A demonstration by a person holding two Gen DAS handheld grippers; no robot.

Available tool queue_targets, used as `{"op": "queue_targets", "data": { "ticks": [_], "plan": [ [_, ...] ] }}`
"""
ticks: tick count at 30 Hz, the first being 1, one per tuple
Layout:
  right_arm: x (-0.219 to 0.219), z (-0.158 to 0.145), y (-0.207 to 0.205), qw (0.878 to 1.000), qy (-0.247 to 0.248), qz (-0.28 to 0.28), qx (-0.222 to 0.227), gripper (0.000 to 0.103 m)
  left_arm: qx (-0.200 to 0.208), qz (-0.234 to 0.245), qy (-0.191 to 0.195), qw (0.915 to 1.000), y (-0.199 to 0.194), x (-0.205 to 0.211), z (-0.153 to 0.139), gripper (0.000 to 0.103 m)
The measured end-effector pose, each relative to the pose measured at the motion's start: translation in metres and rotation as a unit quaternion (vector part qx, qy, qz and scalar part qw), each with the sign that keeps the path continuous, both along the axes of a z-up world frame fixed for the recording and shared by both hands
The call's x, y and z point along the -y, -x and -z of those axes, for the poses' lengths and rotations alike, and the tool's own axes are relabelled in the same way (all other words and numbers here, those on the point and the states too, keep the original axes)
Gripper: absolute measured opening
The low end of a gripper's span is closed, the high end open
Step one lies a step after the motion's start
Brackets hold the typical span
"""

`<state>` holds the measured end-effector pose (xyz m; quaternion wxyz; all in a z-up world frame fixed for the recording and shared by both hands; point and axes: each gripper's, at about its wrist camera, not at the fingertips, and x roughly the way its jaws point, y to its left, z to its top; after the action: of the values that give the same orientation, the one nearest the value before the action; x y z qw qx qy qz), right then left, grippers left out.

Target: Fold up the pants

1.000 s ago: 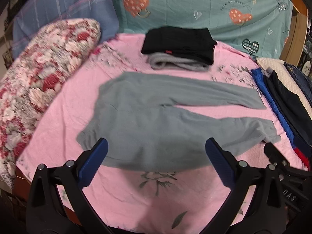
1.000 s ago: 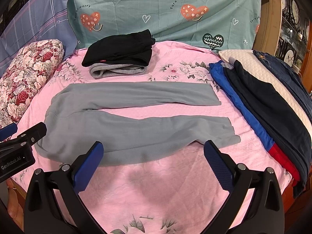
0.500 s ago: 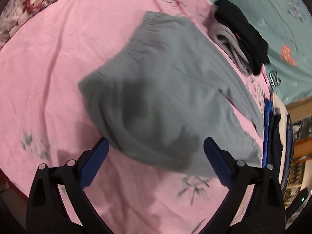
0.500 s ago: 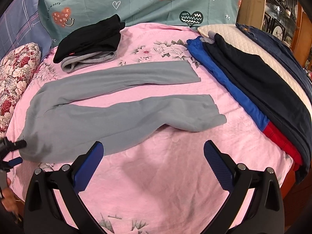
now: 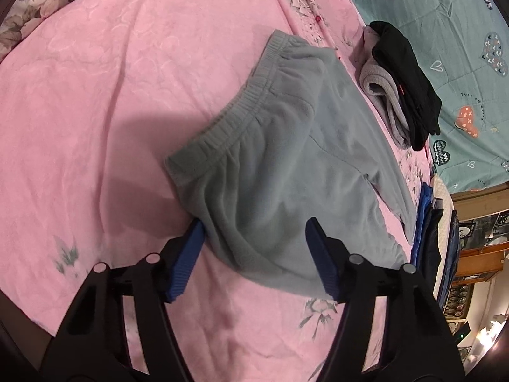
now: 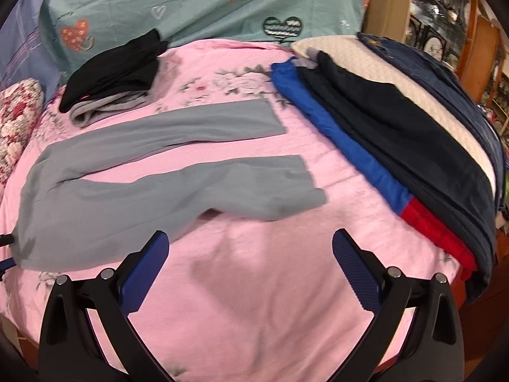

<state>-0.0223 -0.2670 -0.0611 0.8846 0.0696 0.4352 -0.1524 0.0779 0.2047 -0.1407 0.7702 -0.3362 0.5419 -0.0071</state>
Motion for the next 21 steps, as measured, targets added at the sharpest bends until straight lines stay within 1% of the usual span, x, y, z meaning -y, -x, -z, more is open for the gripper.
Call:
{"op": "queue_targets", "data": {
  "ticks": [1,2,3,4,5,7,8,10,11,13,14,17,18,20,21],
  "plan": [
    [0.009,0.001,0.001,1.0,0.001,0.007,-0.001,0.102,-0.001,-0.002,-0.011,0.9999,-0.003,0.0,0.002,0.038],
    [0.019,0.002,0.0,1.0,0.001,0.018,-0.006,0.102,-0.011,0.002,-0.023,0.9997,-0.009,0.001,0.008,0.006],
    [0.028,0.003,-0.001,1.0,0.0,0.027,-0.012,0.102,-0.008,-0.003,-0.014,0.9999,-0.012,-0.001,0.013,0.005],
    [0.039,0.004,-0.002,0.999,-0.012,0.033,-0.019,0.102,-0.003,-0.014,-0.007,0.9999,-0.011,-0.004,0.014,0.005],
    [0.052,0.005,-0.005,0.999,-0.036,0.034,-0.024,0.102,0.003,-0.02,-0.016,0.9997,-0.009,-0.004,0.012,0.005],
    [0.074,0.007,-0.007,0.996,-0.082,0.035,-0.031,0.102,0.012,-0.033,-0.062,0.9974,-0.003,-0.004,0.007,0.005],
    [0.081,0.007,-0.009,0.994,-0.095,0.035,-0.034,0.102,0.014,-0.039,-0.067,0.9969,-0.001,-0.006,0.007,0.005],
    [0.095,0.012,-0.019,0.992,-0.113,0.029,-0.05,0.102,0.019,-0.041,-0.049,0.9978,0.002,-0.013,0.009,0.005],
    [0.103,0.019,-0.025,0.989,-0.131,0.031,-0.065,0.102,0.02,-0.04,-0.046,0.998,0.002,-0.016,0.01,0.005],
    [0.113,0.031,-0.036,0.98,-0.18,0.038,-0.079,0.102,0.021,-0.038,-0.048,0.9979,0.003,-0.016,0.009,0.005],
    [0.114,0.036,-0.041,0.978,-0.189,0.037,-0.08,0.102,0.021,-0.036,-0.051,0.9978,0.002,-0.015,0.009,0.005],
    [0.116,0.054,-0.064,0.98,-0.16,0.039,-0.111,0.101,0.018,-0.033,-0.05,0.998,0.002,-0.016,0.009,0.005],
    [0.118,0.06,-0.07,0.979,-0.157,0.044,-0.119,0.096,0.018,-0.032,-0.047,0.9982,0.002,-0.017,0.01,0.005],
    [0.122,0.075,-0.078,0.974,-0.177,0.047,-0.131,0.084,0.017,-0.03,-0.046,0.9983,0.003,-0.017,0.01,0.005],
    [0.121,0.081,-0.082,0.974,-0.177,0.045,-0.134,0.078,0.017,-0.03,-0.048,0.9983,0.003,-0.017,0.01,0.005]
  ]
}}
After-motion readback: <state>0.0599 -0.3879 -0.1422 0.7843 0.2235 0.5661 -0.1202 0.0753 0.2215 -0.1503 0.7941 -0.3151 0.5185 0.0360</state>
